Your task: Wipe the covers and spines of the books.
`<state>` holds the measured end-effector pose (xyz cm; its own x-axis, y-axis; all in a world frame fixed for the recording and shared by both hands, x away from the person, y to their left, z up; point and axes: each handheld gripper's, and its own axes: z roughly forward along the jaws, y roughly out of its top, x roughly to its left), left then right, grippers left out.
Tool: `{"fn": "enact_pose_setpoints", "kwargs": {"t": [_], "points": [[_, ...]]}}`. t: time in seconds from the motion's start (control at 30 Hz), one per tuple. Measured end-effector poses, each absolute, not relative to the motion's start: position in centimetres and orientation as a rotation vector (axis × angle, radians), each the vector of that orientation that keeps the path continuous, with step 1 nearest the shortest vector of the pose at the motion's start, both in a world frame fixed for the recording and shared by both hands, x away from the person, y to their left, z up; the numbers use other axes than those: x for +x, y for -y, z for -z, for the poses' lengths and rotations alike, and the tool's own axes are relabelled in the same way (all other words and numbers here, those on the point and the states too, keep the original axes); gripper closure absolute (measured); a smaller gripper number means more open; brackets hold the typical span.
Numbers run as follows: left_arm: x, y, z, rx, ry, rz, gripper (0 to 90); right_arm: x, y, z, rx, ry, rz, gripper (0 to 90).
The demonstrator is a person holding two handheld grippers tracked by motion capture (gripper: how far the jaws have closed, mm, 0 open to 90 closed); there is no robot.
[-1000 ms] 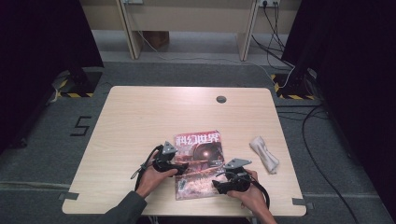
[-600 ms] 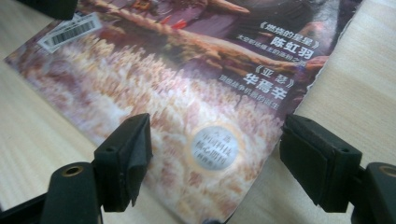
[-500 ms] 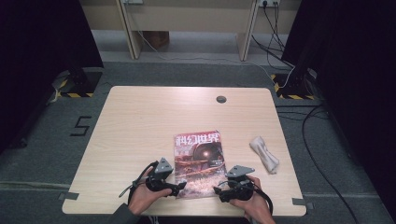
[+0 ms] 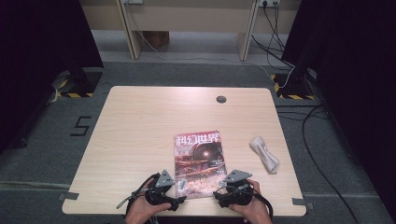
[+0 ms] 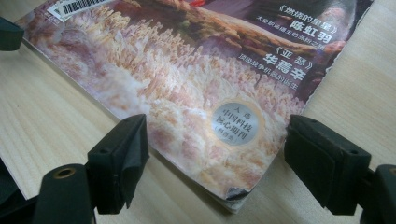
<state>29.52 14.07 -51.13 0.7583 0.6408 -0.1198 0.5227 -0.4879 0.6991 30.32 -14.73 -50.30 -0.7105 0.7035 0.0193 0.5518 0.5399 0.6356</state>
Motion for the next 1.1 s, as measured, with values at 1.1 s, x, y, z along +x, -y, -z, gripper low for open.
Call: {"fn": "enact_pose_setpoints", "kwargs": {"t": [1.1], "points": [[34.2, -15.2, 51.2, 2.189, -1.001, -0.356, 24.0, 34.3, 12.4, 50.8, 1.13, -2.448, -0.924, 22.3]]}}
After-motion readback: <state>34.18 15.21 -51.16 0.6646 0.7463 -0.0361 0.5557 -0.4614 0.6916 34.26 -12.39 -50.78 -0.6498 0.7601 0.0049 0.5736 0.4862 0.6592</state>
